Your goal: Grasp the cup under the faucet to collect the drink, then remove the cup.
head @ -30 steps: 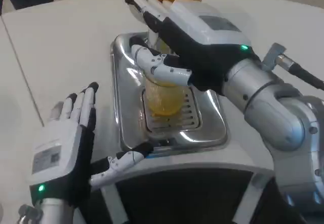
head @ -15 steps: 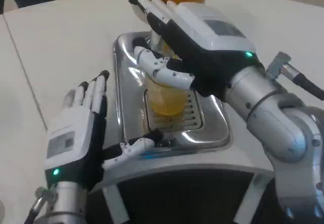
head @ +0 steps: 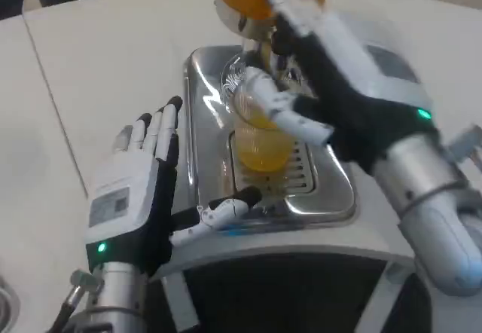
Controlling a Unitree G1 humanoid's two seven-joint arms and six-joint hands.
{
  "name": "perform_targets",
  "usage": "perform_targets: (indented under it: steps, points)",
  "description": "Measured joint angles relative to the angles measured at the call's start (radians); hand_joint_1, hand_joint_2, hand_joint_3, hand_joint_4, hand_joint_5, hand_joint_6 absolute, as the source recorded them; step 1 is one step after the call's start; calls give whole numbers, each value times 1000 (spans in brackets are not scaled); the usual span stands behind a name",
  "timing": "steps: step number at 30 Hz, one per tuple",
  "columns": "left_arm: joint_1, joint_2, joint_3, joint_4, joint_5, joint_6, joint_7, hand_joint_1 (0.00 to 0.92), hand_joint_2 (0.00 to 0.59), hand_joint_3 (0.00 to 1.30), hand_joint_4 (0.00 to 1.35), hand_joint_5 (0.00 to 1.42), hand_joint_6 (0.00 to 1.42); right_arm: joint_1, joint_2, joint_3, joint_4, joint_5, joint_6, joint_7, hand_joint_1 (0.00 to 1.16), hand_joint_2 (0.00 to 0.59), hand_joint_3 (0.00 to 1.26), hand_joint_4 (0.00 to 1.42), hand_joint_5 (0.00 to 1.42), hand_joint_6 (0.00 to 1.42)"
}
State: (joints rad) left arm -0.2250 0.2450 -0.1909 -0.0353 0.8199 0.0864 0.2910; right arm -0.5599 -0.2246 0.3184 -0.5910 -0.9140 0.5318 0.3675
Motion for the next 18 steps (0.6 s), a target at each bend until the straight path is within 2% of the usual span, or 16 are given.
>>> perform_targets:
  steps: [3,5,9,12,15,18]
  points:
    - [1,0,-9,-7,-1,-2,0,151,54,0,0,0,9,61,48,-1,-19,-13,-8,-65,252,586,11,0,0,17]
    - [5,0,-13,-14,-1,-4,0,150,55,0,0,0,9,108,100,-6,-31,-23,-17,-143,258,586,5,0,0,4]
    - [14,0,-15,-16,-2,-4,0,145,56,0,0,0,10,145,139,-37,-50,-21,-16,-168,261,586,0,0,0,2]
    - [18,0,-24,-16,-4,-5,0,116,57,0,0,2,22,219,119,-47,-91,-21,-25,-147,259,586,0,0,0,1]
    - [16,-2,-27,-17,-4,-8,2,97,59,0,0,3,34,331,63,-62,-160,-27,-94,-143,259,586,0,0,0,1]
    - [12,-5,-28,-15,-4,-11,10,83,57,0,0,12,37,440,-5,-96,-233,-41,-159,-118,261,586,0,0,0,3]
